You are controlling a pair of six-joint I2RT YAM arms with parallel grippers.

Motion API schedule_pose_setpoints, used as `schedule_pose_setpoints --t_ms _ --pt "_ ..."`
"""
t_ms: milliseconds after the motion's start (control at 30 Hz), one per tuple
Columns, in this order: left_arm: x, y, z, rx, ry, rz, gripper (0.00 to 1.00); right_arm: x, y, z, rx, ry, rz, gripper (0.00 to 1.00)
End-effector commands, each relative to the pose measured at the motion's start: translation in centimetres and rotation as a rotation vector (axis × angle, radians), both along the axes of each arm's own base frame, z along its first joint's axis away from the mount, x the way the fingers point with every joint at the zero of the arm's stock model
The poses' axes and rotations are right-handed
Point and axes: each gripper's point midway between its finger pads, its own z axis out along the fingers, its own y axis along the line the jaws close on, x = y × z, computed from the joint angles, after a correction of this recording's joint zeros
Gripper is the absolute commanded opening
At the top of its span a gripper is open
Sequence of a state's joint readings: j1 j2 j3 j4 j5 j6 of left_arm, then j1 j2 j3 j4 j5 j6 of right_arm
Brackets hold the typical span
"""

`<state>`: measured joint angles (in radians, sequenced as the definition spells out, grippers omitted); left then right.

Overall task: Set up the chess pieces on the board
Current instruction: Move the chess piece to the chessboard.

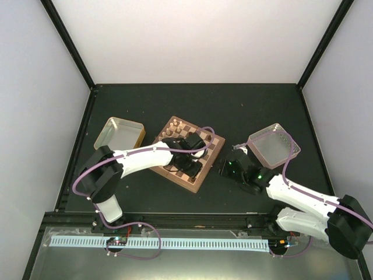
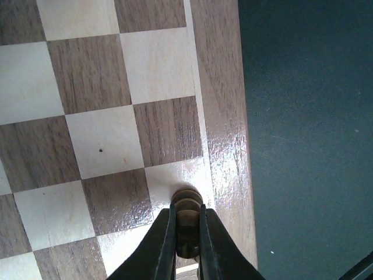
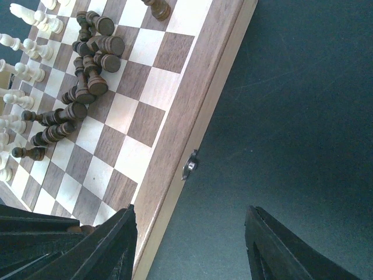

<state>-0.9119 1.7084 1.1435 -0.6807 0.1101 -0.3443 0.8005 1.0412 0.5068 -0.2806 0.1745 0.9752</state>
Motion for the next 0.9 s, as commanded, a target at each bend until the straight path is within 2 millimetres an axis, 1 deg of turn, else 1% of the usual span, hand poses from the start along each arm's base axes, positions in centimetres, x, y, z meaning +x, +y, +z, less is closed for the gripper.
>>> schedule_pose_setpoints --t_ms 0,100,300,400,467,567,633,767,867 --pt "-0.1 -1.0 0.4 -0.01 0.01 -0.029 0.09 0.1 -0.8 -0.1 -0.009 -0.008 -0.034 0.52" --pt "0.0 -1.2 0.4 -0.011 0.011 -0.03 0.12 0.1 -0.8 -0.1 -0.007 -0.008 -0.034 0.53" --pt "0.1 -1.4 0.4 -0.015 0.014 -0.033 0.11 0.0 -0.9 0.0 -0.007 -0.008 -0.034 0.53" --pt "0.1 -1.3 0.4 -0.009 0.014 -0.03 0.18 0.0 -0.9 0.0 -0.003 -0.009 -0.035 0.53" --pt "0.1 -1.2 0.5 -0.007 0.009 -0.027 0.25 0.0 -0.8 0.1 0.0 -0.01 -0.034 0.53" --pt "0.4 -1.3 1.3 -0.019 -0.01 -0.024 0.36 0.0 -0.7 0.5 0.01 -0.014 -0.028 0.53" --pt "0.7 -1.4 2.0 -0.032 -0.024 -0.018 0.41 0.0 -0.6 0.7 0.016 -0.02 -0.025 0.53" --pt "1.7 -1.4 3.9 -0.052 -0.07 0.022 0.49 0.1 -0.5 1.5 0.027 -0.038 -0.015 0.53" --pt "2.7 -0.5 5.9 -0.074 -0.121 0.086 0.51 -0.1 -0.6 1.9 0.038 -0.051 -0.009 0.53"
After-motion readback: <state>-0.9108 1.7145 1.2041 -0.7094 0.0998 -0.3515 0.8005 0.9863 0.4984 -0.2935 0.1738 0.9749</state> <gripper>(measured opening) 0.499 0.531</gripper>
